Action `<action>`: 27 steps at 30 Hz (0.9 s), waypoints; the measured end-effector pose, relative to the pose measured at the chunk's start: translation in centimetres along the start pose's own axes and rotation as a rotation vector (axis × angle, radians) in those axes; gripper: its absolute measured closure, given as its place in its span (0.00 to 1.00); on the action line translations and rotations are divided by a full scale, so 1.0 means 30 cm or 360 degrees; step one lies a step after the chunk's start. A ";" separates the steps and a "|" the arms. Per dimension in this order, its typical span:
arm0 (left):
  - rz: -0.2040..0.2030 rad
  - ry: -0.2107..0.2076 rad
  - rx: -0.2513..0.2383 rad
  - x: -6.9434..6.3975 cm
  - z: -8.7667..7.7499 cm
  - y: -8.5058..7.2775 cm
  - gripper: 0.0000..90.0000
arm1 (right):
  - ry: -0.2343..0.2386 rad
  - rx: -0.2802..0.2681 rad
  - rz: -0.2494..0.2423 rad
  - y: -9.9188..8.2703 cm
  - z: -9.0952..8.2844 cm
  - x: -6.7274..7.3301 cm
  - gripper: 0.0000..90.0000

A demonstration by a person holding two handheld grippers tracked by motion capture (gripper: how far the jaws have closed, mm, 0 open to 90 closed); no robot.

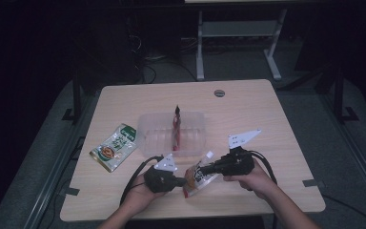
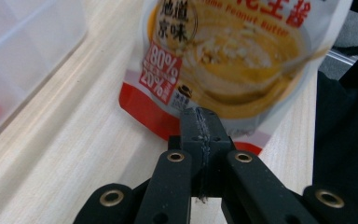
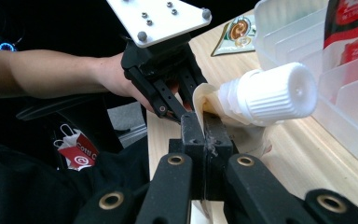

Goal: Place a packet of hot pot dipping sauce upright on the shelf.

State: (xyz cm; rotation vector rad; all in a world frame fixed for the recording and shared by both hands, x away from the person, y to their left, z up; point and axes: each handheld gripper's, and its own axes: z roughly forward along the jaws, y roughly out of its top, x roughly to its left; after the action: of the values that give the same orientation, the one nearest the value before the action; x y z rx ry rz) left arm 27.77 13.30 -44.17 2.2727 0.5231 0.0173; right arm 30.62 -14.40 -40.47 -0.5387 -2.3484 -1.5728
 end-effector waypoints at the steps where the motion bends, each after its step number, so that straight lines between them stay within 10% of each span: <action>1: -0.0006 -0.0004 -0.0002 0.001 -0.005 0.000 1.00 | -0.0003 -0.0008 0.0004 0.001 -0.007 0.002 0.99; 17: -0.0074 -0.0067 0.0014 0.039 -0.095 -0.043 0.93 | -0.0096 -0.0054 -0.0053 0.058 -0.086 0.033 0.99; 27: -0.0157 -0.0113 0.0125 0.067 -0.146 -0.104 0.57 | -0.0125 -0.0086 -0.0101 0.120 -0.134 0.051 0.99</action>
State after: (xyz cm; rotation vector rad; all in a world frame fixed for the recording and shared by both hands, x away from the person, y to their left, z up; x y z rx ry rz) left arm 27.71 19.00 -43.66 2.3117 0.6073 -0.1347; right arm 30.89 -16.65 -35.34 -0.5525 -2.4089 -1.6767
